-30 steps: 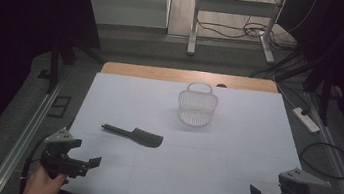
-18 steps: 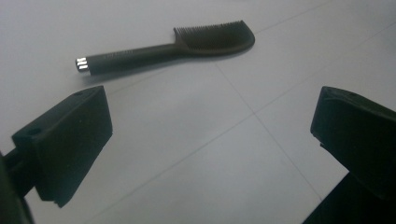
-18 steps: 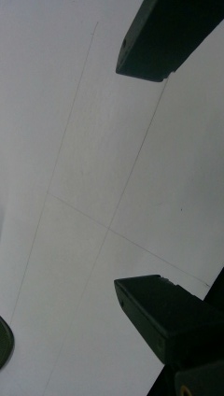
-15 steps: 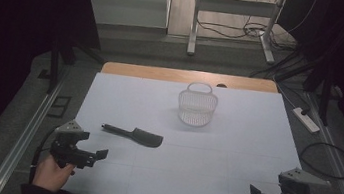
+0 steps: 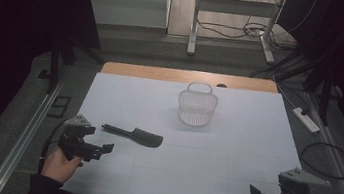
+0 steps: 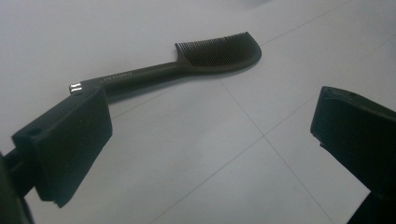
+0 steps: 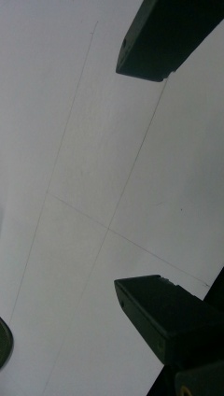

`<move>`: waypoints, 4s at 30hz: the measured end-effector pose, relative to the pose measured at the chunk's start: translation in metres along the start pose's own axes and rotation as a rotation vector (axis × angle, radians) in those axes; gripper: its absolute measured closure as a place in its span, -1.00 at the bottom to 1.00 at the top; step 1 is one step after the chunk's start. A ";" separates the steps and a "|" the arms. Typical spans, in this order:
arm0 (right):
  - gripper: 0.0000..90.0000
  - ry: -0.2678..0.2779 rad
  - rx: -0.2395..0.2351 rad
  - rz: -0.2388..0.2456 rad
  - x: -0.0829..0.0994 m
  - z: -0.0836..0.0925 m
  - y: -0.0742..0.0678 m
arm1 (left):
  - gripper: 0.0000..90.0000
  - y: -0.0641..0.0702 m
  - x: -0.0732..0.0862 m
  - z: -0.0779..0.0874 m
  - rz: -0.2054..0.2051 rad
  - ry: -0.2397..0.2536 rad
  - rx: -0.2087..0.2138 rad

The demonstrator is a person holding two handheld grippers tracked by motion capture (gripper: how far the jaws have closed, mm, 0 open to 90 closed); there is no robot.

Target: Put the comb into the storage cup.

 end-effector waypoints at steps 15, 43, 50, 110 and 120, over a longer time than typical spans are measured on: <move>-0.99 0.000 -0.002 -0.010 0.000 0.000 0.001 | -1.00 -0.006 -0.017 -0.019 -0.007 -0.044 -0.012; -1.00 -0.007 -0.008 -0.010 0.000 -0.001 0.001 | -1.00 -0.018 -0.043 -0.054 -0.030 -0.103 -0.040; -1.00 -0.010 -0.010 -0.011 0.000 -0.001 0.001 | -1.00 -0.022 -0.052 -0.061 -0.039 -0.108 -0.048; -0.99 -0.017 -0.016 -0.012 0.001 -0.002 0.001 | 0.97 -0.042 -0.070 -0.092 -0.065 -0.165 -0.076; -0.99 -0.019 -0.015 -0.007 0.001 -0.002 0.000 | 0.97 -0.050 -0.051 -0.100 -0.110 -0.226 -0.109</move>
Point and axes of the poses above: each handheld gripper's, and its own axes: z roughly backward along the jaws, x roughly out of its underside, y roughly to its right, the point moved 6 cm from there along -z, roughly forward along the jaws, and after that the axes turned 7 degrees about y, right-handed, at the moved point
